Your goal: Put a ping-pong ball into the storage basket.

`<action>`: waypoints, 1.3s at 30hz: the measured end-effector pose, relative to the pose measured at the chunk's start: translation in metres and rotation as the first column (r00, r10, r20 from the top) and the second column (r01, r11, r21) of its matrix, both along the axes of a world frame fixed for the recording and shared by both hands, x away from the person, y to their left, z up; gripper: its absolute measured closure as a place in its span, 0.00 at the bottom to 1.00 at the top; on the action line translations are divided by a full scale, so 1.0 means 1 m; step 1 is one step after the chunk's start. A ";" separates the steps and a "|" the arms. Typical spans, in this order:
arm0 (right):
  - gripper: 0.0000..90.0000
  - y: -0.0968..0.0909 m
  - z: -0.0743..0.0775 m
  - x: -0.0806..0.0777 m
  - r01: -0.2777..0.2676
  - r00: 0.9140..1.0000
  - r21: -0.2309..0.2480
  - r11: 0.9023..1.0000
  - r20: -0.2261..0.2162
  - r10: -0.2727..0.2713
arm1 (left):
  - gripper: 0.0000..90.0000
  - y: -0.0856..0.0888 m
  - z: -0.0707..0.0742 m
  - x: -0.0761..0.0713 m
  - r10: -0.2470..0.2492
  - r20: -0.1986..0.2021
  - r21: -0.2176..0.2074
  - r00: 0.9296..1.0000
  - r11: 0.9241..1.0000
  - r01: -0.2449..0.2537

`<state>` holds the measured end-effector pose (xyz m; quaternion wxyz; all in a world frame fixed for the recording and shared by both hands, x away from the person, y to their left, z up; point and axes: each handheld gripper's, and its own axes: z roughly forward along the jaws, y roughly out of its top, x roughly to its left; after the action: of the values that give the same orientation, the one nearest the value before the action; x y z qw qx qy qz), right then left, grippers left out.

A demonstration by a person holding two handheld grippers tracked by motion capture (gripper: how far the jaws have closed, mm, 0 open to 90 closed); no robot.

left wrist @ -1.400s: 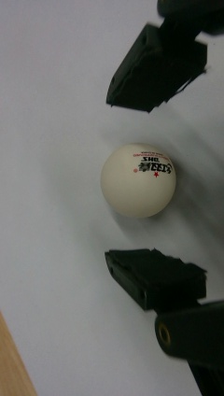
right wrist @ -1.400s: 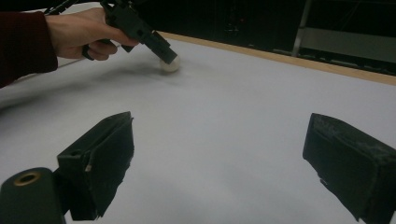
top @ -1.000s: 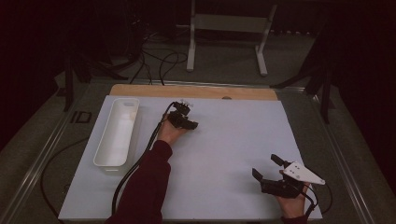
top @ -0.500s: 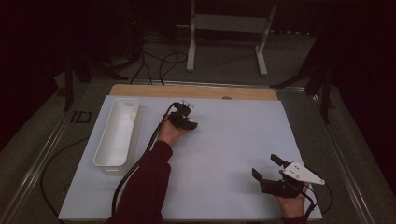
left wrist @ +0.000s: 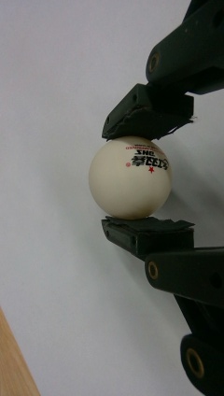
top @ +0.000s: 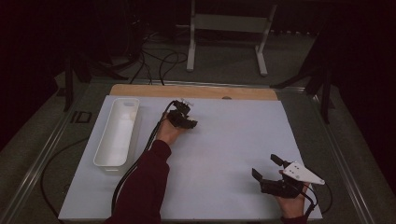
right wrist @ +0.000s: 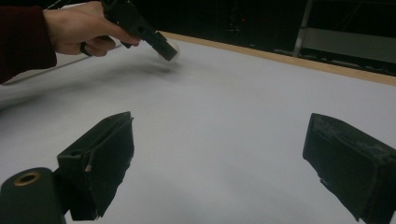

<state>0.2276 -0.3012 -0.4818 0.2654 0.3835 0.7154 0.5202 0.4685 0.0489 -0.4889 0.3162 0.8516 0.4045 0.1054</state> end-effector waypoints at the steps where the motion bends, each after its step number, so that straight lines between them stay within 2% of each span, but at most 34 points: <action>1: 0.09 0.000 0.000 0.000 0.001 1.000 0.000 1.000 0.001 -0.001 | 0.57 0.000 0.001 -0.001 -0.002 0.000 0.004 1.000 1.000 0.002; 10: 0.09 0.000 0.001 -0.001 -0.002 1.000 0.003 1.000 0.000 0.002 | 0.57 0.000 0.010 -0.006 -0.012 0.015 0.006 1.000 1.000 0.012; 18: 0.09 0.001 0.001 -0.001 -0.004 1.000 0.001 1.000 0.003 0.004 | 0.57 0.000 0.020 -0.014 -0.027 0.019 -0.017 0.999 0.999 0.027; 31: 0.09 0.004 0.001 -0.001 -0.007 1.000 -0.004 1.000 0.005 0.007 | 0.57 0.003 0.041 -0.025 -0.057 0.044 -0.007 0.997 0.998 0.057; 39: 0.09 0.005 0.001 -0.001 -0.010 1.000 -0.007 1.000 0.004 0.010 | 0.57 0.008 0.054 -0.031 -0.067 0.042 -0.018 0.997 0.998 0.068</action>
<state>0.2267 -0.2963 -0.4809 0.2655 0.3781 0.7185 0.5199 0.4372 0.0566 -0.4353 0.3362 0.8593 0.3699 0.1082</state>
